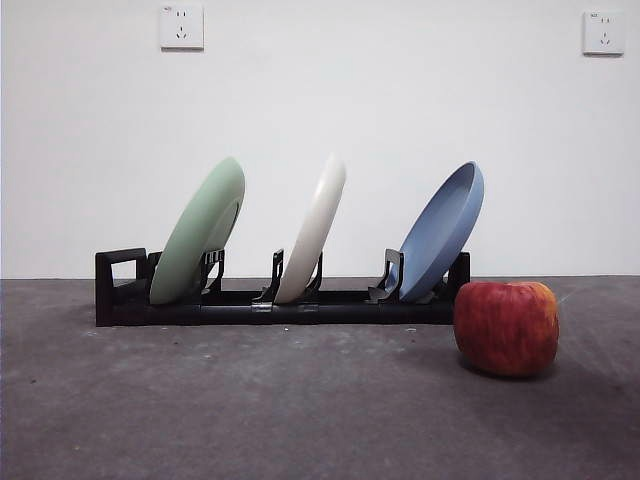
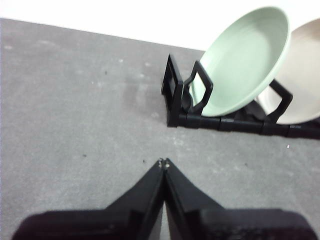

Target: Take the green plate from the plate rack,put the plate on the table,take the apple from the table,put the apple in the plate

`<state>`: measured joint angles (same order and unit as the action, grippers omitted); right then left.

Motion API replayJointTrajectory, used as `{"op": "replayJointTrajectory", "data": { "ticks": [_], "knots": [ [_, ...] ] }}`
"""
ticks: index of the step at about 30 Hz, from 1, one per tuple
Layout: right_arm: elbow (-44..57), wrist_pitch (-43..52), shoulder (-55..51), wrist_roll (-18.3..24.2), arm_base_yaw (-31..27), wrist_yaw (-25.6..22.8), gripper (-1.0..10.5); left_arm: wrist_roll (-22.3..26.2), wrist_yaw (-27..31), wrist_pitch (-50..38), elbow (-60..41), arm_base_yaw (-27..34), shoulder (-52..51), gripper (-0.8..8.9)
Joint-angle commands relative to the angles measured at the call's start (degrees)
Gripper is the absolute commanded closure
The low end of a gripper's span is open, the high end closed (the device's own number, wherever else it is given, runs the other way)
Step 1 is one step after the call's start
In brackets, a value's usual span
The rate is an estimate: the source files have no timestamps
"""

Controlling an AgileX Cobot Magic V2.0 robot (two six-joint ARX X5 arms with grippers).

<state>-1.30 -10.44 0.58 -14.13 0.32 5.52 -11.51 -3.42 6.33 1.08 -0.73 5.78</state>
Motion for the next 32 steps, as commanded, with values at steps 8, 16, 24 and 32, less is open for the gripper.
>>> {"op": "replayJointTrajectory", "data": {
  "ticks": [8,16,24,32],
  "knots": [
    [-14.0,-4.2,6.6,-10.8,0.0,1.5,9.6,-2.0,-7.6,5.0,15.5,0.2,6.4,8.19],
    [-38.2,-12.2,26.6,-1.8,0.0,10.3,9.6,0.9,-14.3,11.3,36.6,0.2,22.1,8.19],
    [-67.1,-26.2,48.8,4.6,0.1,25.6,9.6,2.2,-24.1,25.9,61.5,0.2,40.6,8.18],
    [-90.9,-45.4,68.9,11.5,5.0,26.8,9.5,8.8,-30.1,43.1,82.1,-1.1,58.2,8.19]
  ]
}}
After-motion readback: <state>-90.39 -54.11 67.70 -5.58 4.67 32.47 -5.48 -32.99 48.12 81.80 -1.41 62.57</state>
